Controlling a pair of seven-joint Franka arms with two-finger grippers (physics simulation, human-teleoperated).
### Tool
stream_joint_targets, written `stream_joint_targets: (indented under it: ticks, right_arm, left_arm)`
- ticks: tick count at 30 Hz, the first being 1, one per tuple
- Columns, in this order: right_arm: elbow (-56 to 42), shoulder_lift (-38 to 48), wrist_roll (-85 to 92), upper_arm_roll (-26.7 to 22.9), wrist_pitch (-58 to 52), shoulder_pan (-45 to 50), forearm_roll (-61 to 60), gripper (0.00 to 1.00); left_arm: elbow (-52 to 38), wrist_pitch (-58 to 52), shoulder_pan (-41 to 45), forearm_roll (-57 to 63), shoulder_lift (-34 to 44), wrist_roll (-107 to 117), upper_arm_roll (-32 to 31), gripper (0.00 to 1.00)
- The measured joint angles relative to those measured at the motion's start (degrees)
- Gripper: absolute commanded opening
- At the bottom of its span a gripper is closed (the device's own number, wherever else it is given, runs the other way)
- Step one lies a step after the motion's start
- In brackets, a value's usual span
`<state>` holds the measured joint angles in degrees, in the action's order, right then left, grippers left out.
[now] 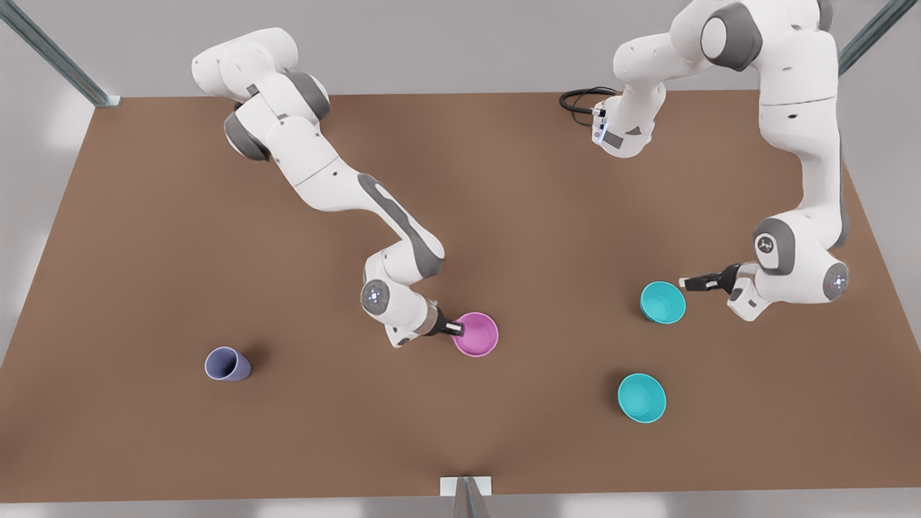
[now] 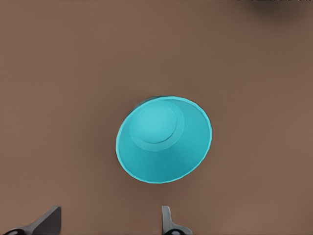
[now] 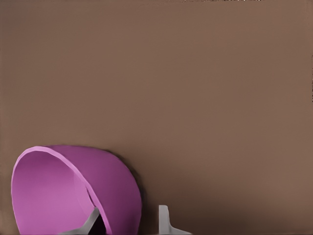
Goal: Stack the blue bowl on the pink bowl
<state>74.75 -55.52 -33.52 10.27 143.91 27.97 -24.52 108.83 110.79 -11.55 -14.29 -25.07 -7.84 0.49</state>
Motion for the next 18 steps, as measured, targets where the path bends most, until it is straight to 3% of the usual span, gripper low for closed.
stream_joint_targets:
  ticks: [5,9,11,12,16,18]
  right_arm:
    - [0.4,6.4,-4.4,-1.2,0.1,-4.0,0.4,1.0]
    - [0.2,14.2,-3.3,-1.4,-16.1,-19.3,7.6,1.0]
    - [-0.6,16.5,0.0,-1.4,-25.8,-27.0,13.5,1.0]
    - [-1.5,16.6,2.1,-1.5,-30.0,-30.1,15.9,1.0]
    - [-11.4,21.9,10.8,-1.5,-44.5,-32.9,25.4,1.0]
    - [-12.8,30.1,14.6,-7.3,-51.6,-28.2,27.4,1.0]
  left_arm:
    - [0.8,10.9,1.5,-4.1,-3.8,-5.0,0.0,1.0]
    - [0.9,15.4,1.7,-5.0,-5.8,-8.2,0.0,1.0]
    - [0.9,16.8,1.7,-5.2,-6.5,-9.5,0.0,0.68]
    - [0.9,17.3,1.7,-5.2,-6.6,-10.1,0.0,0.58]
    - [1.1,18.7,1.9,-5.4,-6.8,-12.2,-0.1,0.38]
    - [1.1,19.0,2.0,-5.3,-6.8,-13.0,-0.1,0.24]
